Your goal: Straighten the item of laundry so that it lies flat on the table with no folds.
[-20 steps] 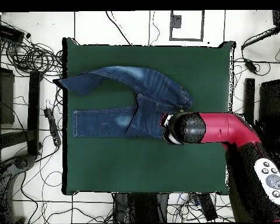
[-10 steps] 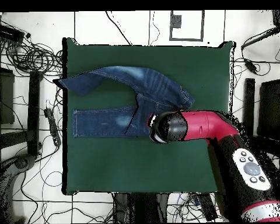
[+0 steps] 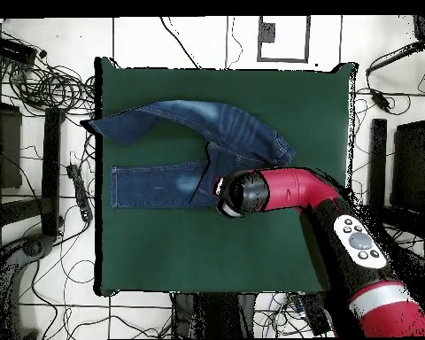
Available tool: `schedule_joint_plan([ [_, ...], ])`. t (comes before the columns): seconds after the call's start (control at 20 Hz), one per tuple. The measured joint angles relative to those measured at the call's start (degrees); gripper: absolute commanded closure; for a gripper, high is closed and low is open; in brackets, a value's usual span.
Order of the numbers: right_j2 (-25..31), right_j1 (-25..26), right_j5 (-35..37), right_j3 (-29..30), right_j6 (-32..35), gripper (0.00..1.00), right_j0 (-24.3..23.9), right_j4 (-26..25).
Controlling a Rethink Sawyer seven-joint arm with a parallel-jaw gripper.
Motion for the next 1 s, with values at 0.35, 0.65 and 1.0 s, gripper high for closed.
schedule_joint_plan([
  [0.35, -0.01, 5.24, -0.01, -3.47, 0.00, 1.00, 0.40, -0.04],
  [0.65, -0.18, 7.36, -0.06, -4.82, 0.00, 1.00, 0.43, -0.16],
  [1.0, -0.22, 8.19, -0.05, -6.68, 0.00, 1.00, 0.43, -0.21],
])
